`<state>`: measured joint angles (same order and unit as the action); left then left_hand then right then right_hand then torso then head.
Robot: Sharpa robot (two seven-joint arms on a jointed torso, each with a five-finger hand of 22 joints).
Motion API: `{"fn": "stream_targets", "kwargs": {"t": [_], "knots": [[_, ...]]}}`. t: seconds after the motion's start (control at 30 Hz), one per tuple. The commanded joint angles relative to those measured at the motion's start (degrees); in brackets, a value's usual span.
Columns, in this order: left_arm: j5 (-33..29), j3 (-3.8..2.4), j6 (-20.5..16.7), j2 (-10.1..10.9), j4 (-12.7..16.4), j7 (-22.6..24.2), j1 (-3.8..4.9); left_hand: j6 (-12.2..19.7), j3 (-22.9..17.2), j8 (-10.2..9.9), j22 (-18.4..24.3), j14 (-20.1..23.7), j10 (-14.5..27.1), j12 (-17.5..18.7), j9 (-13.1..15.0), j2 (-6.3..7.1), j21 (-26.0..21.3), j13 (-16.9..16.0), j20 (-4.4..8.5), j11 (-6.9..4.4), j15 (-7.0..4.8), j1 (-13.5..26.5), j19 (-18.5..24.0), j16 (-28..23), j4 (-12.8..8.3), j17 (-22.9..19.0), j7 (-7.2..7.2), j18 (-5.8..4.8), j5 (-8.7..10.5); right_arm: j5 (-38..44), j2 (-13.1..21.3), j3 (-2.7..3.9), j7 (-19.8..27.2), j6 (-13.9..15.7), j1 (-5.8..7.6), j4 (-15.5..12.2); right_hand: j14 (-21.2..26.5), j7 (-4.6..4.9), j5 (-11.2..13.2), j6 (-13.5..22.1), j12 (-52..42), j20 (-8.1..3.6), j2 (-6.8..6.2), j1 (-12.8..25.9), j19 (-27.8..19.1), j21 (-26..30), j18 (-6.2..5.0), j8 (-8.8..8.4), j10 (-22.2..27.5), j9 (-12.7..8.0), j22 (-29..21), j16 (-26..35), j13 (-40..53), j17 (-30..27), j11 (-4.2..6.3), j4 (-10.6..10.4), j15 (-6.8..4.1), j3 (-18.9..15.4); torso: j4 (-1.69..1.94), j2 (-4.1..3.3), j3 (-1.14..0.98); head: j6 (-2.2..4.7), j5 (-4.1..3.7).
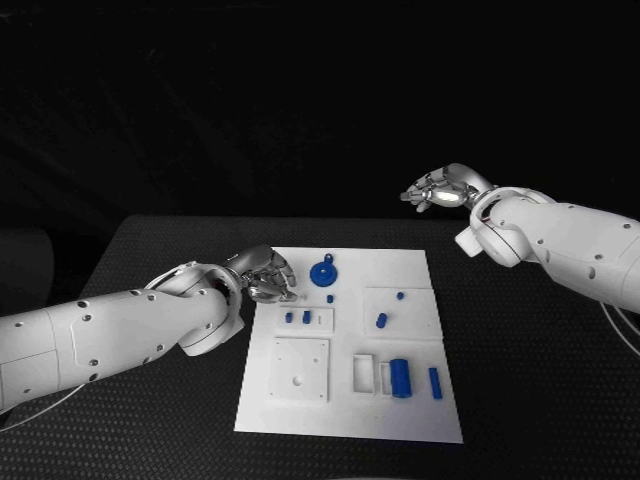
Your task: Assemble the parts on the task board
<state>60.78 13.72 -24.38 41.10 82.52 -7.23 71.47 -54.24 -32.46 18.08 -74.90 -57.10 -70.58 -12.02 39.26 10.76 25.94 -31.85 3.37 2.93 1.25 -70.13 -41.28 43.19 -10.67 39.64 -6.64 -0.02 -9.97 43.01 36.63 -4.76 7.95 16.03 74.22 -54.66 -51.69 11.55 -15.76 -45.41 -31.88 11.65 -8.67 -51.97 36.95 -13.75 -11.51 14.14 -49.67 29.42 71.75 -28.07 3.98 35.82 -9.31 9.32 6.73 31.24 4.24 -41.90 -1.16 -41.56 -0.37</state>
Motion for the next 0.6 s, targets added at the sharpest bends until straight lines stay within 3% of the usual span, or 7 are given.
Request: {"fn": "stream_targets", "kwargs": {"t": [0.03,0.1,0.17,0.43,0.6], "knots": [[2.99,-0.01,-3.01,-0.92,0.02,9.57,0.07,-1.09,-0.56,-0.15,-1.43,-0.6,-0.33,0.95,-0.38,-0.85,0.65,0.8,-0.43,0.0,-0.01,-1.95,-0.47,0.02,-3.08,-0.28,0.07,0.02,0.1,-0.01,0.01,0.02,0.37,-0.56,-0.01,0.05,-0.11,0.59,-0.31,0.29,0.21,0.14,-0.06,0.25,0.06,0.27,-0.31,0.23,-0.23,-0.06,0.1,0.29,-0.03,0.06,0.0,0.23,0.28,-0.07,-0.02,-0.02,0.04,0.15,-0.26],[6.2,0.01,-3.11,-1.78,-0.19,10.85,0.07,-1.66,-0.9,-0.66,-1.39,-0.91,-0.82,2.18,-0.79,-1.18,1.03,1.73,-0.29,0.15,-0.14,-2.07,-0.71,0.23,-4.92,-0.5,0.13,0.02,0.81,-0.01,-0.04,0.02,0.38,-0.56,-0.01,0.07,-0.11,0.59,-0.31,0.29,0.21,0.14,-0.05,0.24,0.06,0.28,-0.32,0.23,-0.24,-0.07,0.11,0.3,-0.03,0.07,0.0,0.24,0.28,-0.07,-0.04,-0.02,0.11,0.33,-0.31],[8.14,0.02,-2.75,-2.38,-0.46,11.13,0.07,-2.02,-0.93,-0.91,-1.38,-1.01,-1.07,2.9,-1.03,-1.14,1.16,2.23,-0.3,0.28,-0.18,-1.73,-0.68,0.31,-5.36,-0.63,0.18,0.02,1.6,-0.01,-0.08,0.02,0.39,-0.58,-0.01,0.09,-0.12,0.59,-0.31,0.29,0.21,0.14,-0.04,0.23,0.07,0.28,-0.32,0.23,-0.24,-0.07,0.11,0.3,-0.03,0.07,0.0,0.24,0.27,-0.06,-0.04,-0.03,0.12,0.37,-0.34],[17.13,0.03,-0.02,-5.89,-3.81,9.67,0.16,-1.92,-0.78,-2.45,-1.37,-1.96,-0.41,6.19,-2.03,0.34,2.02,4.12,0.26,1.31,-0.76,-0.54,-1.53,1.31,-4.95,-0.77,-0.06,0.02,5.87,-0.01,-0.21,0.02,0.38,-0.66,-0.04,0.15,-0.12,0.58,-0.32,0.29,0.2,0.14,0.0,0.2,0.08,0.3,-0.33,0.25,-0.25,-0.07,0.14,0.3,-0.02,0.08,0.01,0.26,0.27,-0.04,-0.03,-0.04,0.04,0.68,-0.49],[23.37,0.03,4.47,-8.04,-5.79,7.3,0.19,-1.77,-0.9,-3.19,-1.46,-3.33,0.24,8.02,-2.41,0.52,3.65,5.72,1.39,1.78,-1.74,-0.94,-3.4,3.37,-4.72,-0.13,0.0,0.02,5.74,-0.01,-0.35,0.02,0.41,-0.71,-0.08,0.18,-0.13,0.58,-0.33,0.28,0.2,0.14,0.01,0.18,0.08,0.31,-0.33,0.25,-0.25,-0.08,0.15,0.3,-0.02,0.08,0.01,0.27,0.27,-0.03,-0.1,-0.07,0.09,0.79,-0.53]]}}
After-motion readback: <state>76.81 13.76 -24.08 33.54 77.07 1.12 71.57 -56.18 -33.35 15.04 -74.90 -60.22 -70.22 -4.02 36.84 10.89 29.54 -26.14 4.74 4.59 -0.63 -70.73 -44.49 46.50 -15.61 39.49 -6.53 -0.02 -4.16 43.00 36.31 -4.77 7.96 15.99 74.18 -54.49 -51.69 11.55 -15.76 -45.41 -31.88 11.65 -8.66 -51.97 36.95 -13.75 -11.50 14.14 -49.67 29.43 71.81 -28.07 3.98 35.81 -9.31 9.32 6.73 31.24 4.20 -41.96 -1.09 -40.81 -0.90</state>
